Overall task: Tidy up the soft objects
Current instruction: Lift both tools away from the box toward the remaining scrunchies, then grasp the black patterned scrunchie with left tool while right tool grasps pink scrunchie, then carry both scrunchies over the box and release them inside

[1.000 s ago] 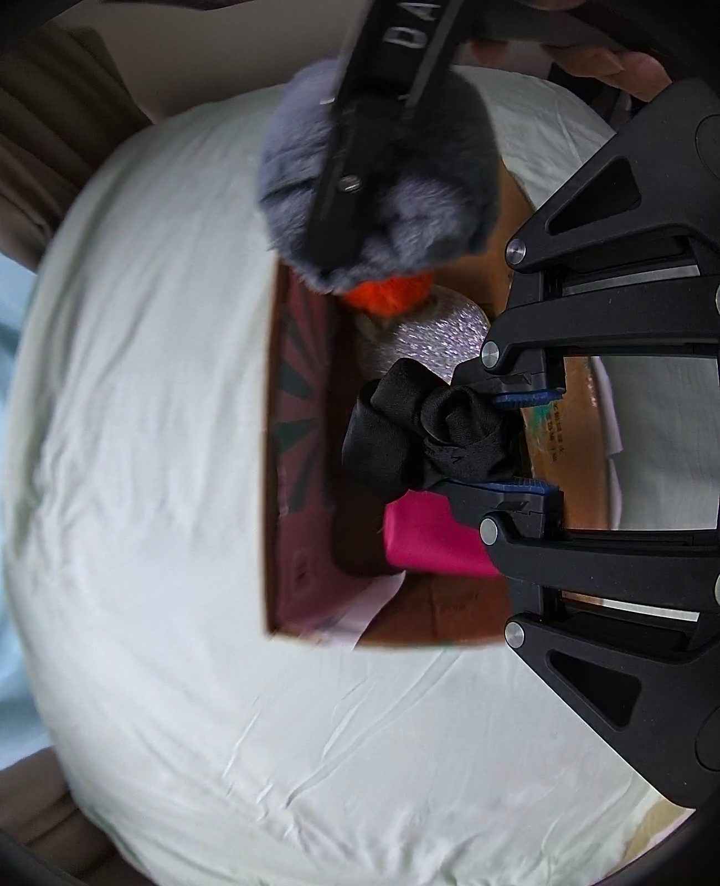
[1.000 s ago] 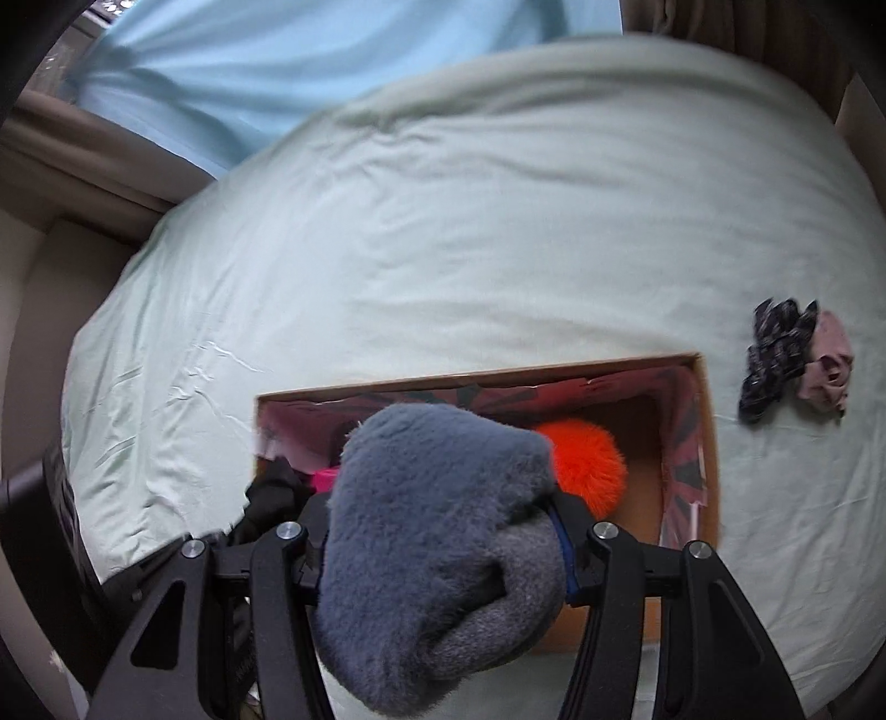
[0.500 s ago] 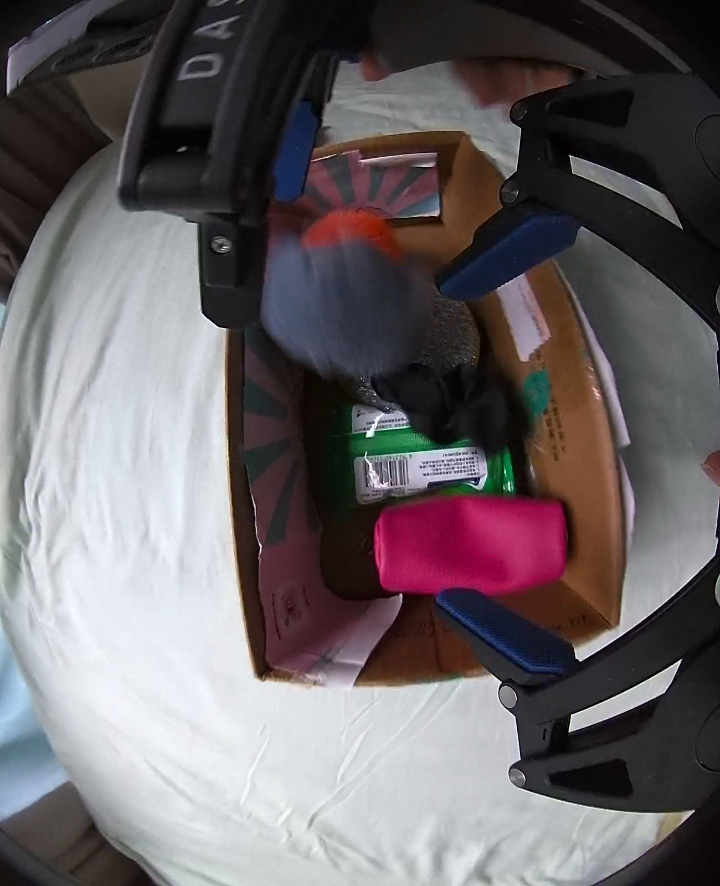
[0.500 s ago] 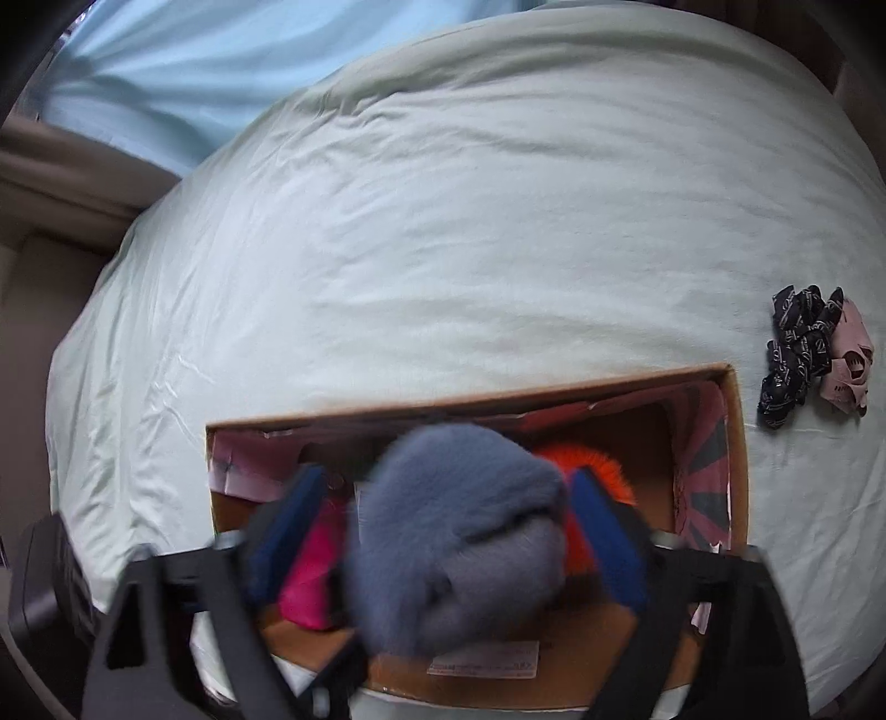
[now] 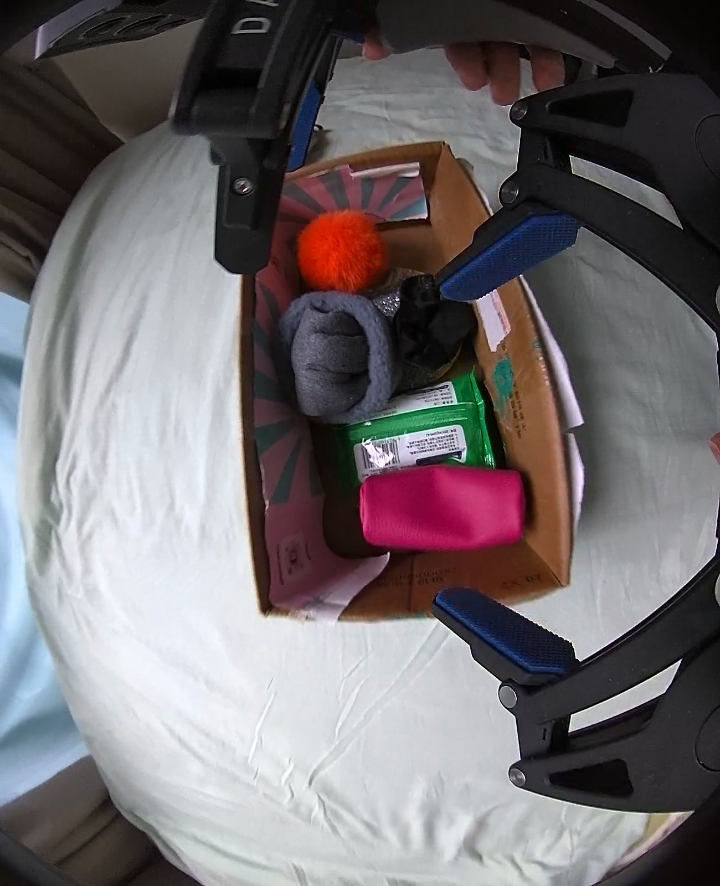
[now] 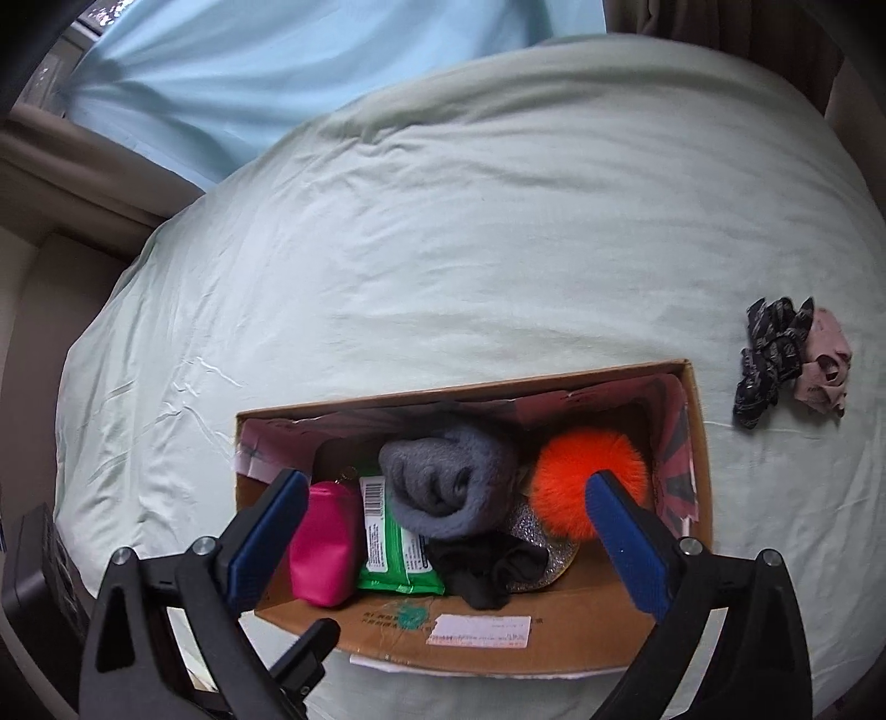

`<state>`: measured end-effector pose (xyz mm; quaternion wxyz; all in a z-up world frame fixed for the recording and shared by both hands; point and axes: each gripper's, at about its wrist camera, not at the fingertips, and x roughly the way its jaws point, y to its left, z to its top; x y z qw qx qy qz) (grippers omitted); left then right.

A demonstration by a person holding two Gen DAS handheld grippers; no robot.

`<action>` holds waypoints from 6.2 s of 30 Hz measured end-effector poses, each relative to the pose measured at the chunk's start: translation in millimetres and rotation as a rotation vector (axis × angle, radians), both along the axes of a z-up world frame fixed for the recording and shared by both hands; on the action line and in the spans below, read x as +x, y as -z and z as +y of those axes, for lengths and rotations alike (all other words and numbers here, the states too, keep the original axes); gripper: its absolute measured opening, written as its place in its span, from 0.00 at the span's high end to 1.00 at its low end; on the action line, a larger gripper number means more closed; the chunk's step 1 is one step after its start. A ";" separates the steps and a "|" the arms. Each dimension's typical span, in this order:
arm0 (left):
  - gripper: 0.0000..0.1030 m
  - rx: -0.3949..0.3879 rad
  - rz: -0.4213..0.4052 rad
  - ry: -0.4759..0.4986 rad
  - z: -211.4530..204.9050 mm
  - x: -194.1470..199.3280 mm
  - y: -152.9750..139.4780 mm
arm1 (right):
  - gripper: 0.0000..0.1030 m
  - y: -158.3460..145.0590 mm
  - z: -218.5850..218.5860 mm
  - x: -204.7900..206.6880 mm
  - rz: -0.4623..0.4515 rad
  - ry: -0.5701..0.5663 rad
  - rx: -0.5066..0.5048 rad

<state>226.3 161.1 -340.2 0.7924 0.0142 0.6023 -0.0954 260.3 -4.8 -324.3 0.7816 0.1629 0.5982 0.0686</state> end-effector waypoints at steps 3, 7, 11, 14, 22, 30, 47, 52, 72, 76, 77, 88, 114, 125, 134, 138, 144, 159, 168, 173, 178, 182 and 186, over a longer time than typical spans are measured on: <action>0.00 -0.004 -0.030 -0.003 3.2 -7.3 -17.2 | 0.03 -13.3 0.1 -9.6 -0.026 0.004 -0.003; 0.00 0.000 -0.067 -0.004 5.4 -18.6 -37.3 | 0.03 -32.7 0.1 -24.0 -0.062 0.001 -0.014; 0.00 0.013 -0.108 -0.016 7.7 -35.2 -62.3 | 0.03 -57.5 -0.5 -42.9 -0.115 -0.013 -0.023; 0.00 0.010 -0.146 -0.025 10.1 -50.7 -83.3 | 0.03 -76.6 -3.3 -59.2 -0.142 -0.014 -0.050; 0.00 0.018 -0.250 -0.049 11.0 -89.9 -132.9 | 0.03 -128.2 -24.7 -119.0 -0.246 -0.017 -0.138; 0.00 0.005 -0.329 -0.036 -9.2 -120.0 -171.5 | 0.03 -172.3 -69.0 -176.7 -0.348 0.086 -0.215; 0.00 -0.015 -0.426 -0.043 -120.1 -134.2 -210.1 | 0.03 -198.0 -185.6 -222.5 -0.468 0.117 -0.262; 0.00 0.000 -0.427 -0.050 -169.8 -121.8 -202.7 | 0.03 -191.6 -225.4 -209.4 -0.483 0.068 -0.238; 0.00 0.018 -0.223 0.015 -304.6 9.0 -77.6 | 0.03 -74.6 -321.0 -105.6 -0.499 -0.216 -0.206; 0.00 0.015 -0.154 0.055 -326.8 42.2 -33.8 | 0.03 -39.6 -324.2 -85.4 -0.464 -0.256 -0.215; 0.00 0.017 -0.144 0.063 -331.2 48.8 -24.4 | 0.03 -32.2 -325.4 -81.0 -0.461 -0.265 -0.213; 0.01 0.036 -0.007 0.116 -361.7 103.9 79.7 | 0.04 61.4 -307.9 -28.3 -0.402 -0.365 -0.213; 0.63 -0.033 0.074 0.126 -363.5 107.8 151.3 | 0.65 141.2 -292.0 20.9 -0.342 -0.410 -0.308; 0.67 -0.052 0.039 0.077 -352.9 97.4 125.5 | 0.76 120.5 -301.2 6.6 -0.347 -0.332 -0.243; 0.67 -0.077 -0.043 0.057 -347.3 81.7 55.5 | 0.76 63.6 -311.6 -15.5 -0.386 -0.263 -0.183; 0.67 -0.093 -0.087 0.035 -341.6 61.2 8.9 | 0.76 20.0 -312.6 -35.7 -0.436 -0.241 -0.173; 0.67 -0.104 -0.141 -0.003 -317.1 26.2 -59.9 | 0.76 -50.5 -304.6 -66.4 -0.471 -0.188 -0.163; 0.67 -0.086 -0.285 -0.160 -176.5 -52.1 -172.7 | 0.76 -163.0 -204.9 -128.2 -0.561 -0.219 -0.075; 0.67 -0.062 -0.266 -0.175 -77.8 -57.9 -169.7 | 0.76 -173.2 -121.0 -137.6 -0.527 -0.189 -0.036; 0.67 -0.059 -0.226 -0.157 -34.7 -42.8 -145.8 | 0.76 -156.6 -84.6 -126.2 -0.468 -0.156 -0.040; 0.67 -0.041 -0.154 -0.137 -4.5 -22.4 -107.8 | 0.76 -128.2 -56.5 -115.2 -0.412 -0.070 -0.025; 0.67 -0.038 -0.088 -0.123 7.9 -6.7 -76.4 | 0.76 -100.7 -44.8 -104.6 -0.343 0.007 0.002; 0.67 -0.029 -0.047 -0.095 9.7 3.6 -49.0 | 0.76 -80.0 -42.5 -99.4 -0.286 0.076 0.018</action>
